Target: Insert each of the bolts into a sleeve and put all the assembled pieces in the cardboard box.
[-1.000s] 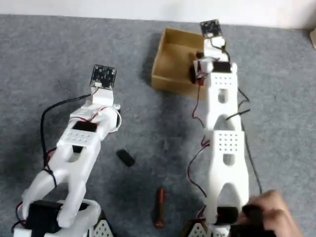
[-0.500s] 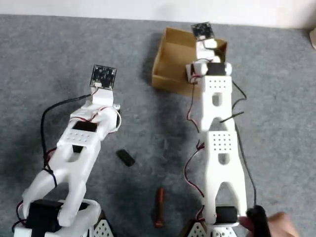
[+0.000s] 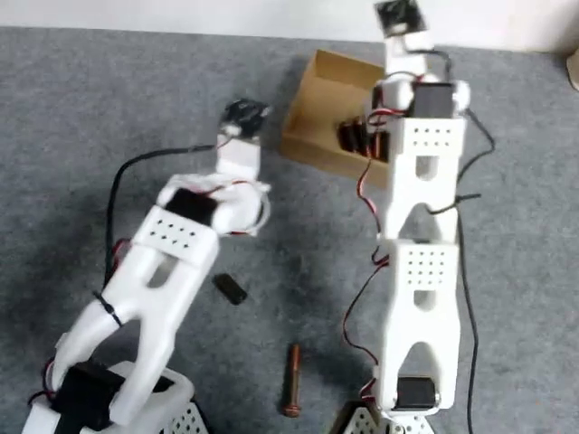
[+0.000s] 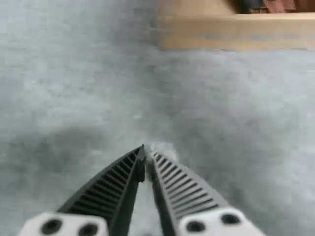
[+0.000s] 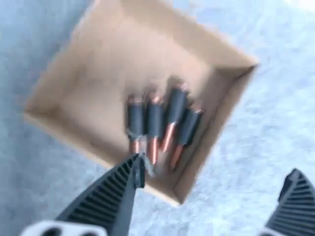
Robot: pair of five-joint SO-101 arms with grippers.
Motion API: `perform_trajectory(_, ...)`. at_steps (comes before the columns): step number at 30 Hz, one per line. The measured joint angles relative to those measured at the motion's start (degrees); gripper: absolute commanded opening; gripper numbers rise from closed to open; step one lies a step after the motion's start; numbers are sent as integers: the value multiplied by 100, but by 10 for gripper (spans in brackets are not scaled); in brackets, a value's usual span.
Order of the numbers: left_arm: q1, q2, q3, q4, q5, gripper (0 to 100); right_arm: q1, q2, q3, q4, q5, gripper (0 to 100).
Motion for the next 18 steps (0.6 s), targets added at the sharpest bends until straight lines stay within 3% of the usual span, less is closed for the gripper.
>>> perform_trajectory(4, 791, 0, -1169, 2048, 967, 80, 141, -659, 0, 9, -158, 386)
perform_trajectory(9, 2040, 0, -1363, 3833, 1688, 53, 97, -1196, 0, 9, -176, 386)
perform_trajectory(13, 2831, 0, -659, 4009, 2444, 6, 176, -1530, 0, 9, -176, 386)
perform_trajectory(18, 3481, 0, 695, 2646, 3684, 13, 378, -2259, 642, 9, -176, 386)
